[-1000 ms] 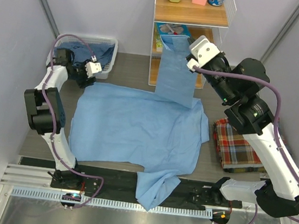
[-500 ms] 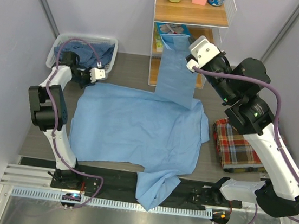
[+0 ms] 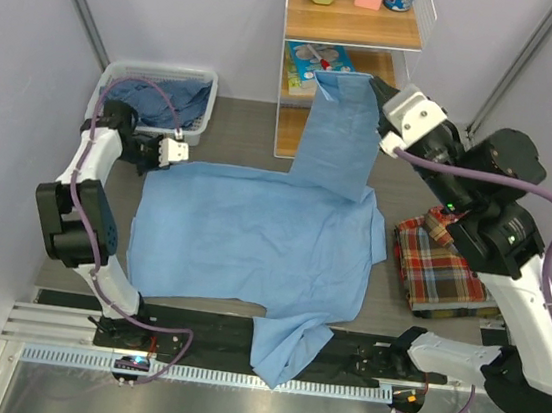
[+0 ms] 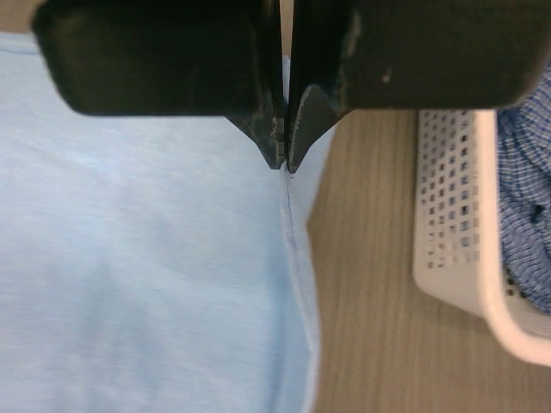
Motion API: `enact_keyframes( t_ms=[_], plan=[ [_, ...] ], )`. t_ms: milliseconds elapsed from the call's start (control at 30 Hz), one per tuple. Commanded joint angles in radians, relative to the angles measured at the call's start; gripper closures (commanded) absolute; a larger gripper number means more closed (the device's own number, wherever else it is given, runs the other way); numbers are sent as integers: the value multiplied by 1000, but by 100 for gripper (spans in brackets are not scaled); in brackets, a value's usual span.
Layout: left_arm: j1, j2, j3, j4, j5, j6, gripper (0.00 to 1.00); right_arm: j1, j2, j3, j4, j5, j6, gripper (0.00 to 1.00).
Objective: Fold and stack the long sleeve shirts
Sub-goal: Fold the shirt
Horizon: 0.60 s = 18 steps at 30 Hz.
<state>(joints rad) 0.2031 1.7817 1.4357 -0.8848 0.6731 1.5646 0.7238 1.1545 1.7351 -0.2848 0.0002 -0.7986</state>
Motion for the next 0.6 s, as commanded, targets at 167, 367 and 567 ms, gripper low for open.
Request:
enact_keyframes(
  t_ms=[167,367,567],
  plan=[
    [4,-136,-184,-114,-41,157,100,-3,-171,-140,-125,-150,45,99],
    [1,-114,-254,-62,-101,114,98,-3,-233,-314,-148,-204,50,99],
    [2,-103,-250,-86,-86,60,77,-4,-193,-394,-116,-284,70,99]
  ],
)
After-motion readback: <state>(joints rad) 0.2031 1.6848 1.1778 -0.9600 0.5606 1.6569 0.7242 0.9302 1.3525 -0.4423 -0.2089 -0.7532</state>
